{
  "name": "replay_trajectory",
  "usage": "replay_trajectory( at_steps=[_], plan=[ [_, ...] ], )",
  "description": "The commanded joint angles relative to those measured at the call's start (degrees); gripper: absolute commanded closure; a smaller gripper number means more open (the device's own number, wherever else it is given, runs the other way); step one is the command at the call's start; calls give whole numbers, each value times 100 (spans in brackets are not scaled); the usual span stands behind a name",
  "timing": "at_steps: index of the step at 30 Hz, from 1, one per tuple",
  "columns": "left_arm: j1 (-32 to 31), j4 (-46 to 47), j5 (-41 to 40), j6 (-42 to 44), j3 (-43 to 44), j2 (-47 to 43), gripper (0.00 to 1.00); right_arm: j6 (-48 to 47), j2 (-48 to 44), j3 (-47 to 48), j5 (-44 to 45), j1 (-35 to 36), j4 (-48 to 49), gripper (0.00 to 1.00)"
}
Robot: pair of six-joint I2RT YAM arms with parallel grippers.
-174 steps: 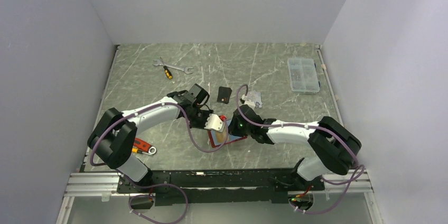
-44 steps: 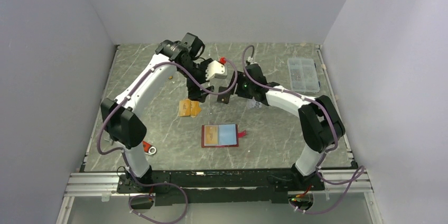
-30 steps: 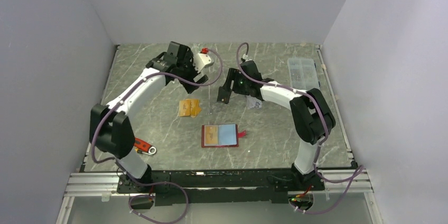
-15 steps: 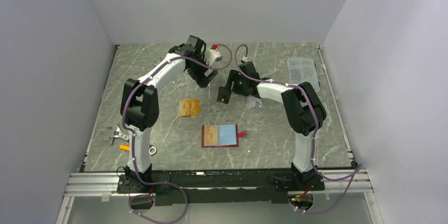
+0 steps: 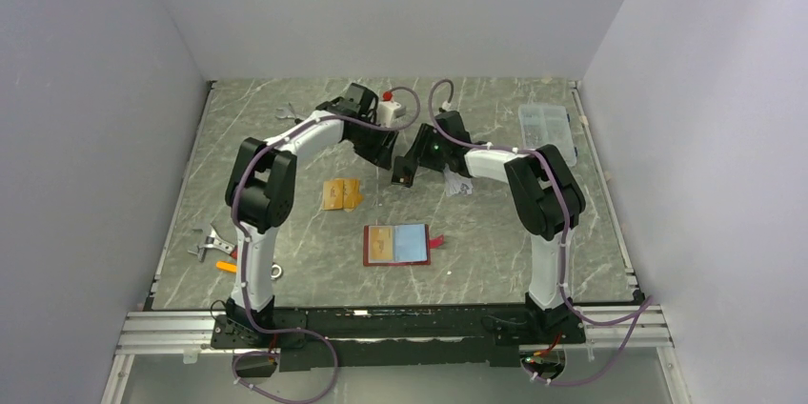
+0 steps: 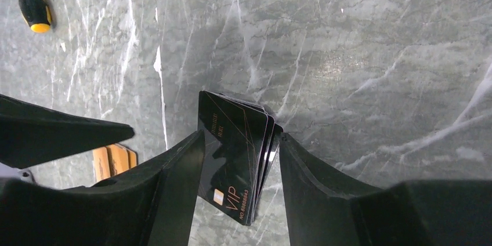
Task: Put the credit cards into the card holder
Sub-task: Pick up the credit card from the center of the board.
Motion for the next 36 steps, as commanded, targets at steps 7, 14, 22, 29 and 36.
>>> replay_trajectory(
  at_steps=[7,14,22,29,36],
  plan=[
    [-379,433,-687,-11,261,272,51,519,139,-572,-529,-73,768,51],
    [-411,454,-902,91,276,400,52,897,-113,-1372,-611,-68,1329,53],
    [-568,462,-1242,231,418,536,53,1027,-175,-1733,-696,-75,1616,56],
    [-582,420,-1357,311,440,603,54,1169,-121,-1902,-906,71,1903,60],
    [-584,393,-1373,451,153,464,55,1384,-204,-2229,-851,275,2138,62]
  ],
)
